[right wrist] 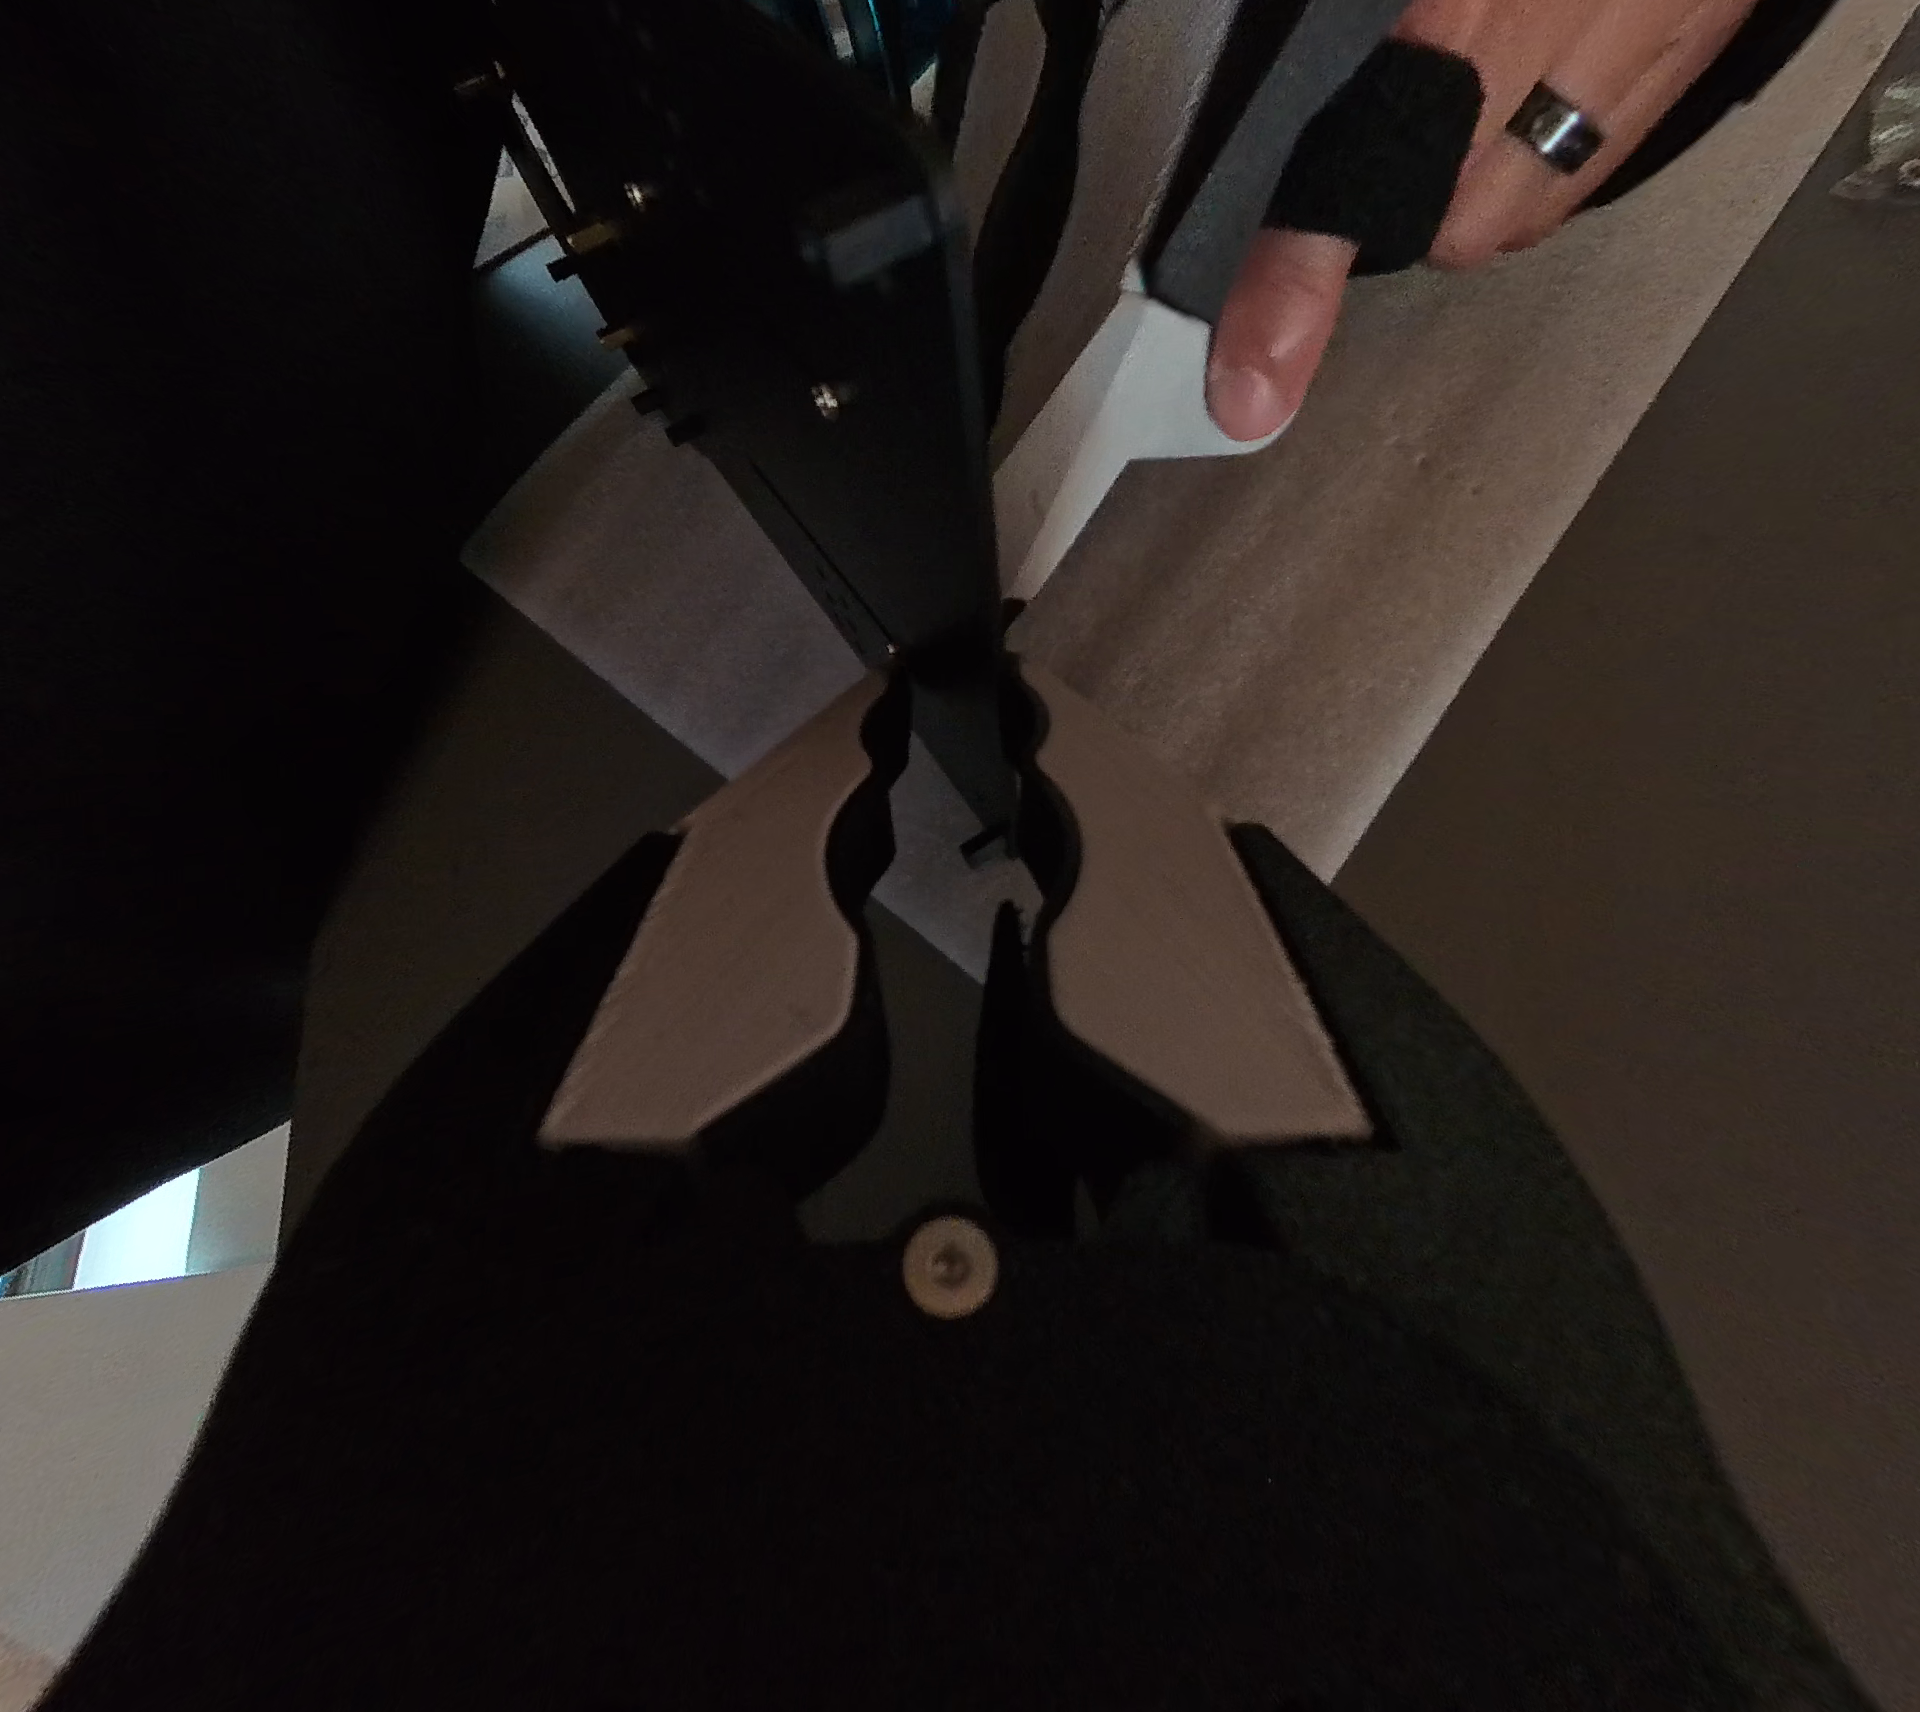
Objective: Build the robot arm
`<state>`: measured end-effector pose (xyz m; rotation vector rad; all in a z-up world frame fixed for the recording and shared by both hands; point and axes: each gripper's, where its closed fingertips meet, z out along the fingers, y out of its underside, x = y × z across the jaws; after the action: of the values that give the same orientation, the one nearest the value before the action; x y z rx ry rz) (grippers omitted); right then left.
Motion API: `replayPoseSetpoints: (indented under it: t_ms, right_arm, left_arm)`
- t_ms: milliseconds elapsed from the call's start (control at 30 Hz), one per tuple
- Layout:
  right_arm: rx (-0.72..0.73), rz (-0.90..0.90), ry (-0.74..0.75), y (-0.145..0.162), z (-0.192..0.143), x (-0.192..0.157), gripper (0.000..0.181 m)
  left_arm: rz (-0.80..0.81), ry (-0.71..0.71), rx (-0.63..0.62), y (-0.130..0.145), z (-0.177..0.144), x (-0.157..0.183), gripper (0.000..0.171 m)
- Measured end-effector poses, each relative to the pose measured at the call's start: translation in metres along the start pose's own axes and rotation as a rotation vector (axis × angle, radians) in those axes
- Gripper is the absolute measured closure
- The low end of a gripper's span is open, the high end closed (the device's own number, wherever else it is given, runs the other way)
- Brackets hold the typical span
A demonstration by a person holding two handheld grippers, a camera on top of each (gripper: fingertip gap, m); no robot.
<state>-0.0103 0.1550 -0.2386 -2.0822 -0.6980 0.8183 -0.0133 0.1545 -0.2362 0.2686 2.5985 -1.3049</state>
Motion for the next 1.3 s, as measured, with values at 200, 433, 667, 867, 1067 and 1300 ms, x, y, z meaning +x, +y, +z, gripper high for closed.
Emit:
replayPoseSetpoints:
  t_ms: [200, 433, 667, 867, 1067, 1300]
  right_arm:
    - [-0.001, -0.002, 0.001, 0.0, 0.0, 0.0, 0.165]
    - [0.002, 0.014, -0.02, 0.002, 0.0, -0.002, 0.16]
    - [0.026, 0.037, -0.025, -0.001, -0.002, -0.004, 0.14]
    - [0.066, 0.026, 0.017, -0.008, -0.007, 0.002, 0.153]
    - [0.054, 0.012, -0.009, -0.005, -0.005, -0.002, 0.164]
    - [0.051, 0.01, 0.025, -0.006, -0.001, 0.001, 0.151]
  left_arm:
    - [-0.774, 0.161, 0.096, 0.001, -0.009, -0.006, 0.163]
    - [-1.338, 0.431, 0.082, 0.0, -0.001, 0.011, 0.15]
    - [-1.454, 0.467, 0.197, -0.007, 0.001, 0.001, 0.164]
    - [-1.426, 0.432, 0.186, -0.007, 0.002, 0.001, 0.164]
    - [-1.457, 0.438, 0.197, -0.007, 0.001, 0.001, 0.165]
    - [-1.477, 0.45, 0.2, -0.006, 0.002, 0.001, 0.164]
